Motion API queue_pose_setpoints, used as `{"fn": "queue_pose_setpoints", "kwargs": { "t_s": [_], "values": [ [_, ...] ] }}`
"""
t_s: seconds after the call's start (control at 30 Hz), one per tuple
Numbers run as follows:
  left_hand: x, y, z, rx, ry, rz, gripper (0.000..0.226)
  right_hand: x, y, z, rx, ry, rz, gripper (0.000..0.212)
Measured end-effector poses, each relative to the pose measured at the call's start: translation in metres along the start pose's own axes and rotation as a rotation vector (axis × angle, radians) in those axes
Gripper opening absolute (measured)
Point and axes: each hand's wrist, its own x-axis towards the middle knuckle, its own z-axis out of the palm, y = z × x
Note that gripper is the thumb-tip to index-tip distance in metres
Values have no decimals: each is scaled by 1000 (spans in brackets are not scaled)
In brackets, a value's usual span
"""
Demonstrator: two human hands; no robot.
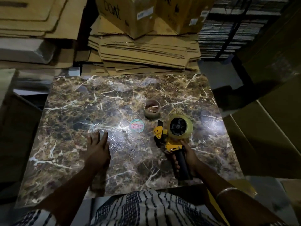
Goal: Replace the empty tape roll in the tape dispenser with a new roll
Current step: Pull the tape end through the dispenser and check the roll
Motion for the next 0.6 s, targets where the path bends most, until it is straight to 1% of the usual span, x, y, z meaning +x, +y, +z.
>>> {"fn": "queue_pose_setpoints", "kwargs": {
  "t_s": [0.07,0.13,0.2,0.3,0.33,0.4,0.5,0.57,0.6],
  "values": [
    [-3,11,5,-15,-27,-121,65,1,-6,-5,94,15,-37,69],
    [-7,30,5,-5,-27,-227,57,4,-11,-11,164,48,-68,63],
    [-14,47,2,-19,-11,-299,55,8,-13,-20,137,38,-60,64],
    [-20,54,4,-28,-21,-291,57,22,-11,-38,-13,60,-22,76],
    [-22,53,6,-28,-36,-311,57,24,-11,-42,-38,86,-32,76],
    [-24,55,6,-41,-72,-372,57,28,-13,-48,-37,125,-68,71],
    [-26,62,3,-54,-95,-349,58,29,-16,-44,-41,158,-62,73],
    [-26,69,-2,-65,-117,-369,59,29,-18,-38,-23,229,-115,71],
    [-27,73,-4,-54,-108,-396,59,30,-20,-35,-60,288,-170,68]
  ]
}}
